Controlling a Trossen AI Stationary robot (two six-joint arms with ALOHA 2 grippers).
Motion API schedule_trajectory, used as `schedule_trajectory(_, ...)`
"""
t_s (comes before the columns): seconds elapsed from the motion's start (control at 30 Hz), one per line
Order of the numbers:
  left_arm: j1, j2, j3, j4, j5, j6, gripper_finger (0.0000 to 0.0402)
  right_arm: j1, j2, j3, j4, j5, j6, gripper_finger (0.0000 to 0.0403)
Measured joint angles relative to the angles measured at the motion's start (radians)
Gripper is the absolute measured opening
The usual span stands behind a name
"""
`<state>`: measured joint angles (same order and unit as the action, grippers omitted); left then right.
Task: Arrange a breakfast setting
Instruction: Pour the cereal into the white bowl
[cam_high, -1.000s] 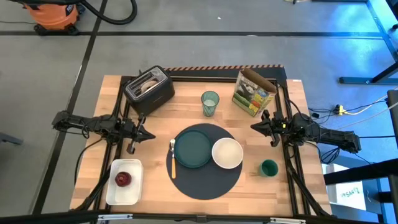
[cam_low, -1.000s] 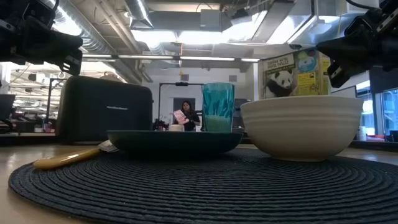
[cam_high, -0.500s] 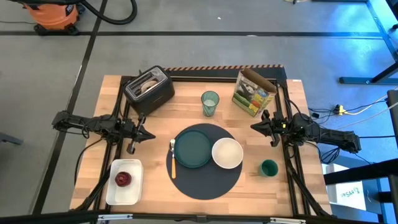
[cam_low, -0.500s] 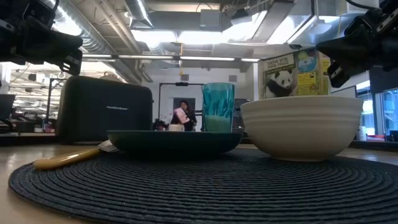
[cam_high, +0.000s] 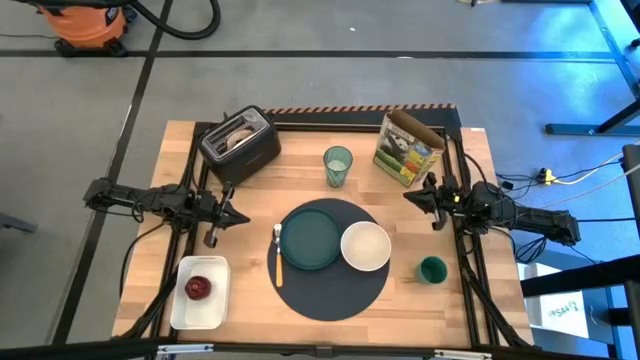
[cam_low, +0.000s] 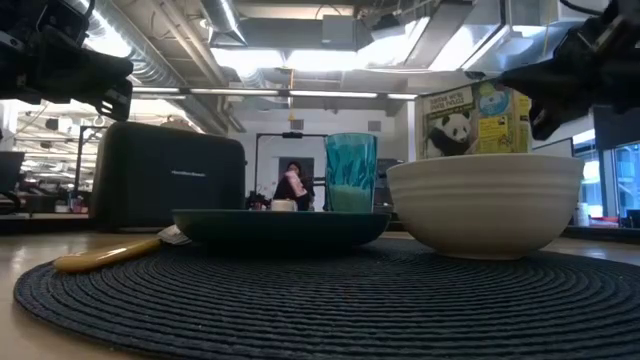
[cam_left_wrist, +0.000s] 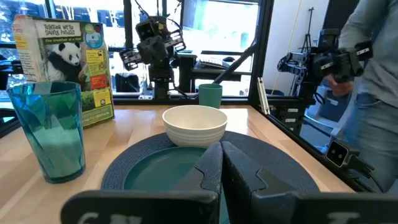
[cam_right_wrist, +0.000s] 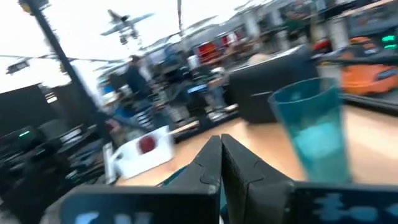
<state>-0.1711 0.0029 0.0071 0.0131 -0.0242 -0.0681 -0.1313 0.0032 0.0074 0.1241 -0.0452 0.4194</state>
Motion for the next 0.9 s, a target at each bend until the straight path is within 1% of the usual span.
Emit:
schedule_trajectory(0.07,0.0,0.0,0.0,0.0,0.0,0.0,0.0,0.0,0.0,0.0,0.025,0.037,0.015,0.0)
schedule_trajectory(0.17,0.0,0.0,0.0,0.0,0.0,0.0,0.0,0.0,0.0,0.0,0.079,0.12,0.124,0.0)
schedule_trajectory(0.23,0.0,0.0,0.0,0.0,0.0,0.0,0.0,0.0,0.0,0.0,0.118,0.189,0.238,0.0)
schedule_trajectory(0.3,0.0,0.0,0.0,0.0,0.0,0.0,0.0,0.0,0.0,0.0,0.167,0.227,0.388,0.0)
schedule_trajectory(0.37,0.0,0.0,0.0,0.0,0.0,0.007,0.0,0.0,0.0,0.0,0.236,0.225,0.494,0.0)
schedule_trajectory(0.47,0.0,0.0,0.0,0.043,-0.015,0.045,0.0,0.001,0.001,0.001,0.351,0.167,0.555,0.0)
schedule_trajectory(0.5,0.0,0.0,0.0,0.082,-0.012,0.022,0.0,0.001,0.001,0.008,0.368,0.153,0.58,0.0)
schedule_trajectory(0.57,0.0,0.0,0.0,0.168,0.002,-0.094,0.0,0.001,0.002,0.045,0.375,0.125,0.629,0.0)
schedule_trajectory(0.6,0.0,0.0,0.0,0.218,0.0,-0.147,0.0,0.001,0.003,0.075,0.365,0.111,0.638,0.0)
schedule_trajectory(0.63,0.0,0.0,0.0,0.274,-0.027,-0.188,0.0,0.001,0.009,0.11,0.349,0.099,0.638,0.0)
schedule_trajectory(0.67,0.0,0.0,0.0,0.334,-0.071,-0.242,0.0,0.001,0.018,0.148,0.323,0.088,0.622,0.0)
schedule_trajectory(0.73,0.0,0.0,0.0,0.444,-0.177,-0.397,0.0,0.001,0.05,0.232,0.251,0.078,0.55,0.0)
schedule_trajectory(0.8,0.0,0.0,0.014,0.483,-0.283,-0.559,0.0,0.001,0.101,0.324,0.181,0.078,0.444,0.0)
schedule_trajectory(0.83,0.0,0.0,0.028,0.486,-0.319,-0.617,0.0,0.001,0.129,0.37,0.151,0.076,0.393,0.0)
schedule_trajectory(0.9,0.0,0.001,0.054,0.491,-0.354,-0.705,0.0,0.001,0.191,0.455,0.095,0.036,0.282,0.0)
